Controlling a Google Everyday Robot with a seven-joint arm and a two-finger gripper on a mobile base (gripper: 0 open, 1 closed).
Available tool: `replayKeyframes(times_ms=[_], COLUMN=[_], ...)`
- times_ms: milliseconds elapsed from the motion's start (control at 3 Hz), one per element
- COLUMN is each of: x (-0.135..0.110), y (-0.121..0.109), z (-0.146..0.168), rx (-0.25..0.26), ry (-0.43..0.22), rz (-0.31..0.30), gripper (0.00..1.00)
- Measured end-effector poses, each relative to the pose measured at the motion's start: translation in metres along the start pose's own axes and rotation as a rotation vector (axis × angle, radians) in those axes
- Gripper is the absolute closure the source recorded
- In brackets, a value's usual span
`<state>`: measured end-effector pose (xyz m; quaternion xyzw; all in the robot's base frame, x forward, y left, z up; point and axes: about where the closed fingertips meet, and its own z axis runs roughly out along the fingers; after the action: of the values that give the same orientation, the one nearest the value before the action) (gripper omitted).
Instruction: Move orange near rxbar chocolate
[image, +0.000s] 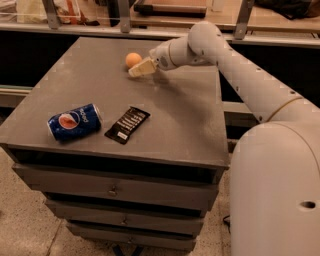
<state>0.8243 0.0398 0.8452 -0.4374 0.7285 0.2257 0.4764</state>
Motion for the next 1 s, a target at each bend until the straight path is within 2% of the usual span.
replayKeyframes(times_ms=[333,667,1000], x=[0.004,0.000,-0.003], y=[0.009,0.021,0.026], z=[0.011,0.018,0.019], rx=[-0.026,-0.071,-0.089], ry=[0.029,0.011,-0.002], rz=[0.004,0.009,0.016], gripper=[0.48,0.47,0.23])
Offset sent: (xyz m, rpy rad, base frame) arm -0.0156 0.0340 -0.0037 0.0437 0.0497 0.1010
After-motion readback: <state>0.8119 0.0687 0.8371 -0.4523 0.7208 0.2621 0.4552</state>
